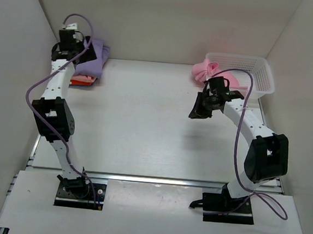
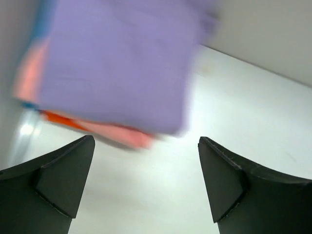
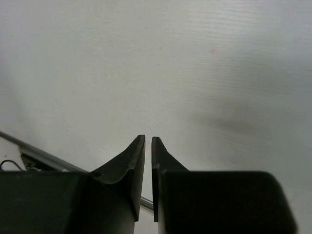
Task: Fold and stack the t-shirts
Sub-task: Put the neatly folded tshirt into the corner of the board with the left arm
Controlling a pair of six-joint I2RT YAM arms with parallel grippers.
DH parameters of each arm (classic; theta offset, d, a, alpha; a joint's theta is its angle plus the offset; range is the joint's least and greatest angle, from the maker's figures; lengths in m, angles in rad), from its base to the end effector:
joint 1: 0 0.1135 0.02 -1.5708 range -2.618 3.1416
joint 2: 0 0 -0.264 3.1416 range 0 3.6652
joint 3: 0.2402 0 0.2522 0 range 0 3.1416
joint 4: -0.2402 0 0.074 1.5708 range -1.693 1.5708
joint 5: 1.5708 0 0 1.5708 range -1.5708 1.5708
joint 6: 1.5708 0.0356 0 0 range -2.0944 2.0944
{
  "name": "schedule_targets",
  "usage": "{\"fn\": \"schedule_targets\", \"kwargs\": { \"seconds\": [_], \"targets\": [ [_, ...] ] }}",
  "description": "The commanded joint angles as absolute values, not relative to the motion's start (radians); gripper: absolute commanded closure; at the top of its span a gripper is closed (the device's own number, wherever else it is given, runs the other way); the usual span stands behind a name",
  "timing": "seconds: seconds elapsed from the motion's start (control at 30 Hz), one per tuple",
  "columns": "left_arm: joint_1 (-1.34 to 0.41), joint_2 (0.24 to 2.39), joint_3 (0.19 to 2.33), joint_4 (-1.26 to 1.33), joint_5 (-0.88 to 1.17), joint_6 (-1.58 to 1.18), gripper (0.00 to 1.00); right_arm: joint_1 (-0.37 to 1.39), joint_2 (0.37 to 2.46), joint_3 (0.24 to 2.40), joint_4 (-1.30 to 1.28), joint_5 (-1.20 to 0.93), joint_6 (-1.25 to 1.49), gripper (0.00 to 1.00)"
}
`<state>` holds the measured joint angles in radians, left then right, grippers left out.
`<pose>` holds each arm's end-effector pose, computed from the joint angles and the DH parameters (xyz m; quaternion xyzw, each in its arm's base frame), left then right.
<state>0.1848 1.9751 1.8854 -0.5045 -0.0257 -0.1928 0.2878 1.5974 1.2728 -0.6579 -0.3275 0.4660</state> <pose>0.4559 0.0862 0.3327 -0.1716 0.8662 0.0095 0.4691 0.3209 0.1069 0.2665 0.0370 0.9447 0.2503 0.2086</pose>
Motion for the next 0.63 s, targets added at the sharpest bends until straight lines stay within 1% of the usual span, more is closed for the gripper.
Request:
{"fn": "schedule_targets", "kwargs": {
  "seconds": [0.0, 0.1, 0.17, 0.23, 0.3, 0.4, 0.47, 0.6],
  "targets": [
    [0.088, 1.884, 1.841, -0.606, 0.183, -0.227, 0.01, 0.232, 1.615, 1.377, -0.812, -0.21, 0.365, 0.9],
    [0.094, 1.878, 1.731, -0.656, 0.42, -0.287, 0.02, 0.206, 1.612, 1.422, -0.873, -0.143, 0.334, 0.9],
    [0.083, 1.844, 1.622, -0.693, 0.431, -0.284, 0.02, 0.204, 1.573, 1.394, -0.853, -0.124, 0.315, 0.9],
    [0.043, 1.775, 1.513, -0.689, 0.341, -0.256, 0.01, 0.202, 1.545, 1.356, -0.832, -0.138, 0.314, 0.92],
    [0.015, 1.644, 1.328, -0.614, 0.28, -0.232, 0.01, 0.204, 1.537, 1.354, -0.837, -0.132, 0.301, 0.92],
    [-0.072, 1.484, 1.148, -0.536, 0.218, -0.198, 0.01, 0.215, 1.543, 1.367, -0.86, -0.103, 0.285, 0.93],
    [-0.125, 1.418, 1.079, -0.531, 0.125, -0.183, 0.02, 0.23, 1.546, 1.365, -0.865, -0.084, 0.284, 0.92],
    [-0.183, 1.414, 1.006, -0.598, 0.078, -0.146, 0.01, 0.258, 1.551, 1.367, -0.862, -0.08, 0.301, 0.93]
  ]
}}
